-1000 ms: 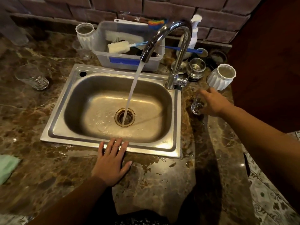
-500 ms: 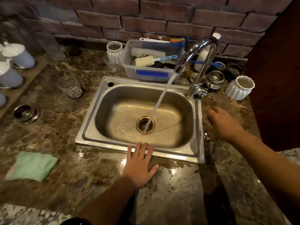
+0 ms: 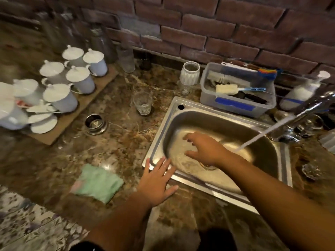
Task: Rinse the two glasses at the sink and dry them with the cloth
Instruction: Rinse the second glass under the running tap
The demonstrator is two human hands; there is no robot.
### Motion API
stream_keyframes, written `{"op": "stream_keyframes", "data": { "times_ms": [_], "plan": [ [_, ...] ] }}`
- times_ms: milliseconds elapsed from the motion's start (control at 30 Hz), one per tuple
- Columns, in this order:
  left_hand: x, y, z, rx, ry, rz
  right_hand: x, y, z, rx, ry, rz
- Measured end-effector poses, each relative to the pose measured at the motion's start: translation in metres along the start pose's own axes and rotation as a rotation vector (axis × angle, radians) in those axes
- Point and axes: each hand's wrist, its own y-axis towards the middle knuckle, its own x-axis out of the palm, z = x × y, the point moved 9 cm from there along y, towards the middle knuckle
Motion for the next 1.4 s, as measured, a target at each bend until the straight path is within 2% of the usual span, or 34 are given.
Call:
{"op": "stream_keyframes", "data": {
  "times_ms": [200, 333, 433, 533, 600, 733, 1033, 1133, 1300, 1400],
  "plan": [
    [0.004, 0.005, -0.007, 0.021, -0.039, 0.04, -0.016, 0.12, -0.071, -0.095, 0.023, 0.061],
    [0.011, 0.007, -0.008, 0.032, -0.138, 0.063, -0.018, 0.187, -0.081, -0.104, -0.051, 0.058],
    [0.007, 0.008, -0.01, 0.052, -0.218, 0.165, -0.02, 0.227, -0.089, -0.107, -0.089, 0.031],
    [-0.002, 0.009, -0.011, 0.047, -0.212, 0.197, -0.016, 0.253, -0.098, -0.117, -0.118, -0.034],
    [-0.001, 0.01, -0.01, 0.047, -0.192, 0.149, -0.014, 0.26, -0.103, -0.133, -0.136, -0.072],
    [0.007, 0.012, -0.01, 0.049, -0.144, 0.143, -0.015, 0.265, -0.106, -0.145, -0.175, -0.063],
    [0.002, 0.007, -0.008, 0.052, -0.175, 0.177, -0.039, 0.211, -0.097, -0.161, -0.116, 0.028],
    [0.007, 0.011, -0.011, 0.013, -0.071, 0.017, -0.054, 0.167, -0.087, -0.134, -0.11, 0.068],
    [0.001, 0.007, -0.011, -0.028, -0.079, 0.049, -0.07, 0.065, -0.067, -0.087, -0.021, 0.106],
    [-0.008, 0.012, -0.009, -0.084, -0.106, -0.105, -0.072, 0.004, -0.052, -0.068, 0.051, 0.101]
  ]
}}
